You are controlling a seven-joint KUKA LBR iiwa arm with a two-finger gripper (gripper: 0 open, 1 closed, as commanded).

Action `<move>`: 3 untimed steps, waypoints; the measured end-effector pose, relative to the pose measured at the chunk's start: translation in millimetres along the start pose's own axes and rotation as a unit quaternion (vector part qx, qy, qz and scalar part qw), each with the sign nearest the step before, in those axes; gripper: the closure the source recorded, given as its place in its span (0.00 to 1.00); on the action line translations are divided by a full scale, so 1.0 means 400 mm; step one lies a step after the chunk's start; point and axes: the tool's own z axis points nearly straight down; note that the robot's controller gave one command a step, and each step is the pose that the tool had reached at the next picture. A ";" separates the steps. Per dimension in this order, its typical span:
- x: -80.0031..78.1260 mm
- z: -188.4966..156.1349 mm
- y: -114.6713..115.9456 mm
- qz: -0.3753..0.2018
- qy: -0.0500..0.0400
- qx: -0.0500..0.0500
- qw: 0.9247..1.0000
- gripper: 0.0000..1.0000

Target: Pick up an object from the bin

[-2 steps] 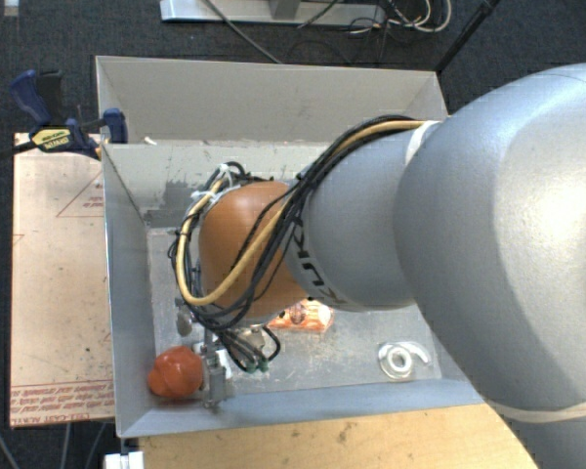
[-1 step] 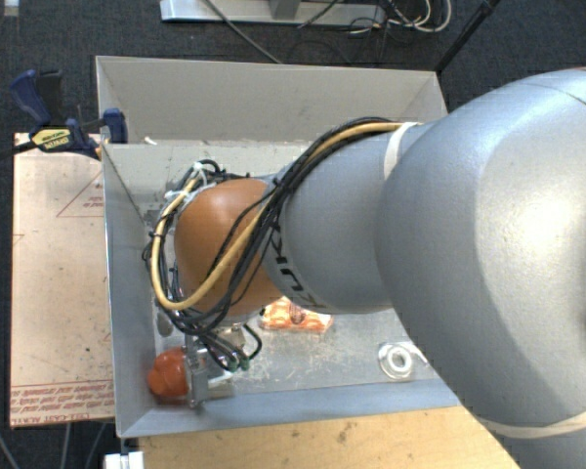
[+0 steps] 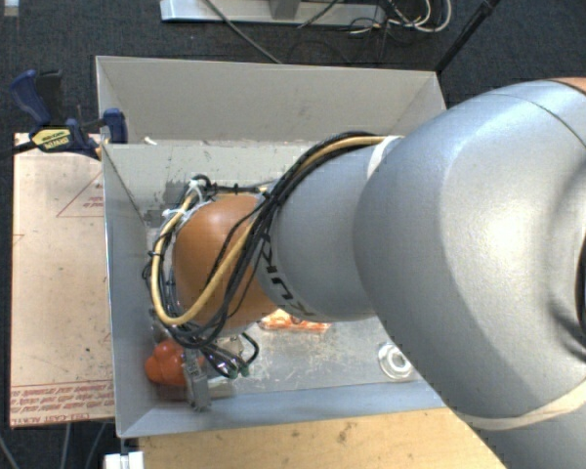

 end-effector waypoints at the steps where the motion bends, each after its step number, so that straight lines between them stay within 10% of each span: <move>1: 0.007 0.000 -0.002 -0.036 0.002 0.000 0.999 1.00; 3: 0.007 -0.004 -0.003 -0.044 0.003 0.000 0.999 1.00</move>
Offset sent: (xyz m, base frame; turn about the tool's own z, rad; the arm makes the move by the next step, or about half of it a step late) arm 0.0000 0.0000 0.0000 0.0000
